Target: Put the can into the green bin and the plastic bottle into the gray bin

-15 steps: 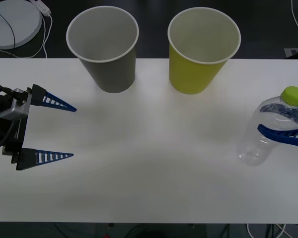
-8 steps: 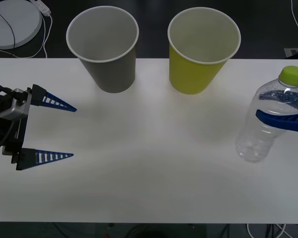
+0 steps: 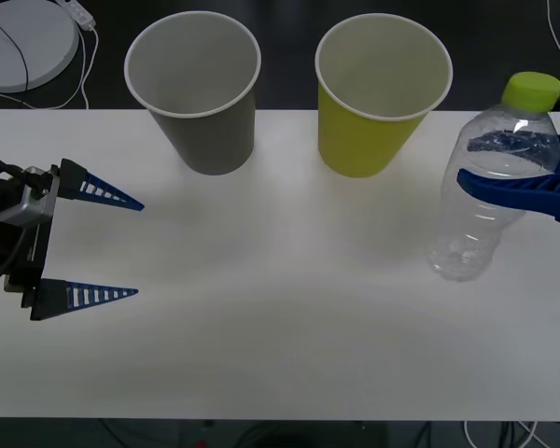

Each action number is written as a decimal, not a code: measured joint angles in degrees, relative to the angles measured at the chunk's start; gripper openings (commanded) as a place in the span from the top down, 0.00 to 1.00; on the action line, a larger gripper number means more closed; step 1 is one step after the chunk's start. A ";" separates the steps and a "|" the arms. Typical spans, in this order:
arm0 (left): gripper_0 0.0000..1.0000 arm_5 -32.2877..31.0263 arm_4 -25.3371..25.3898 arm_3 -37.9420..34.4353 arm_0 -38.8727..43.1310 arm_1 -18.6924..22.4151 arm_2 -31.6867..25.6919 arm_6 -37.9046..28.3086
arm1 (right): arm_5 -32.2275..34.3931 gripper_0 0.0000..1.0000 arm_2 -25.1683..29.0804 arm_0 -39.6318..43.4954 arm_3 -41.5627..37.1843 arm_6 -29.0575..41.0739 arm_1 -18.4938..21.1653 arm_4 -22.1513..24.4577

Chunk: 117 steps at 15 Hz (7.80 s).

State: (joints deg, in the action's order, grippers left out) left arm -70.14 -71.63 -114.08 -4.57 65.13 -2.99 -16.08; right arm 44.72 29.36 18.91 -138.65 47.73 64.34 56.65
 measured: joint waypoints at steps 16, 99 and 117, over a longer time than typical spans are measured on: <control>0.00 0.00 0.00 0.00 0.00 0.00 0.00 0.00 | 0.65 1.00 -17.47 -29.36 5.55 21.14 3.93 17.15; 0.00 0.00 0.00 0.00 0.00 0.00 0.00 0.00 | 9.68 1.00 -90.27 -128.16 104.65 34.19 -48.58 32.47; 0.00 0.00 0.00 0.00 0.00 0.00 0.00 0.00 | 9.08 0.00 -90.26 -128.16 104.74 33.77 -48.60 32.65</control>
State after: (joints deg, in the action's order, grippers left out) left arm -70.14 -71.63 -114.08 -4.57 65.13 -2.99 -16.08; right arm 53.80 -60.91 -109.25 -33.91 81.50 15.75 89.30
